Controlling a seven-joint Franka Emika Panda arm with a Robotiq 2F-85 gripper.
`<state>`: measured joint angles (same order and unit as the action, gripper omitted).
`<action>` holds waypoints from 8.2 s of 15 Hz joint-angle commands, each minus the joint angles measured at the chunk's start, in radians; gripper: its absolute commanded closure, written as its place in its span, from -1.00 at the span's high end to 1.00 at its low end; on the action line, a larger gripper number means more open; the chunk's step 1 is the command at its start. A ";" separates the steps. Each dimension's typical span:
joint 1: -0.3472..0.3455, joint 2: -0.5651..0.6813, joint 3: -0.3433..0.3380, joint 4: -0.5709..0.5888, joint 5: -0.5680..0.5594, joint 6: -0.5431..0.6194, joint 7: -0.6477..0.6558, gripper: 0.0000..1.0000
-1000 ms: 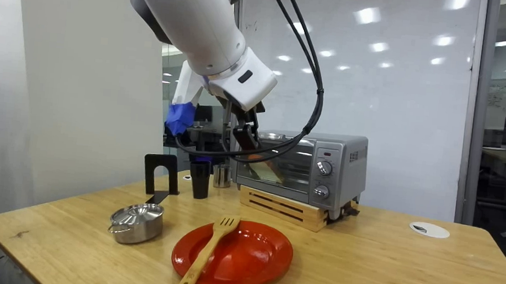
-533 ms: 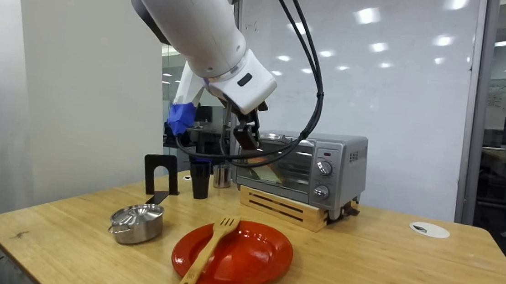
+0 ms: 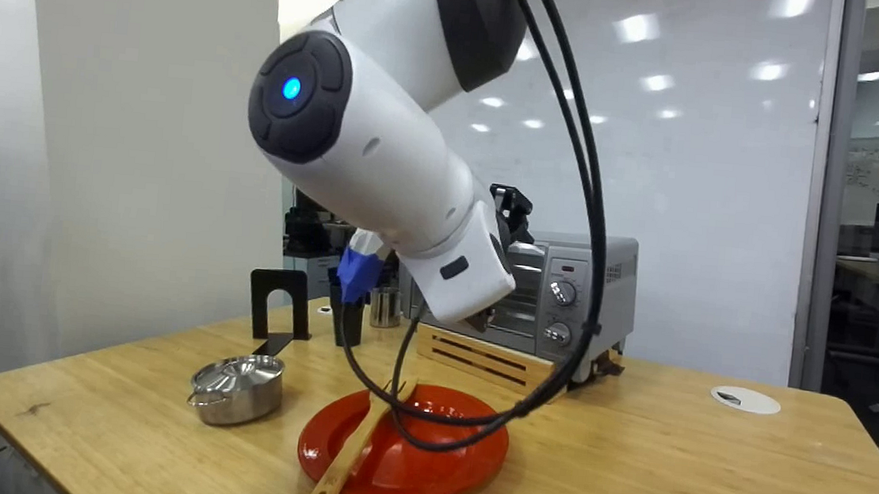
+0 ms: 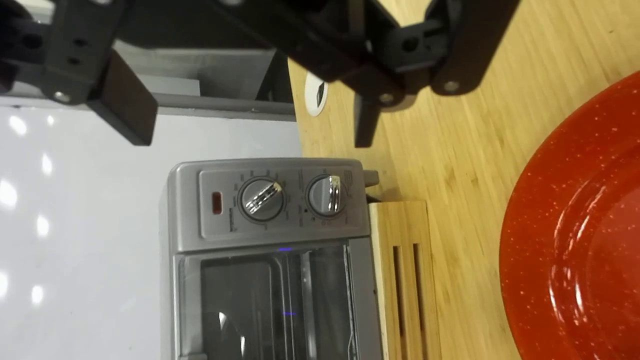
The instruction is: Turn the top microwave button to the left
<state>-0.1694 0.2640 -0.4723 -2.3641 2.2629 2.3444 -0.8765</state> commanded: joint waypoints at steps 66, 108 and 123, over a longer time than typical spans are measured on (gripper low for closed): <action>-0.069 0.368 0.157 0.366 0.261 -0.103 0.690 1.00; -0.079 0.438 0.171 0.478 0.338 -0.084 0.706 -0.10; -0.052 0.437 0.142 0.459 0.310 -0.141 0.444 -0.87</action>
<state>-0.2374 0.6889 -0.3183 -1.9114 2.5950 2.2329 -0.3482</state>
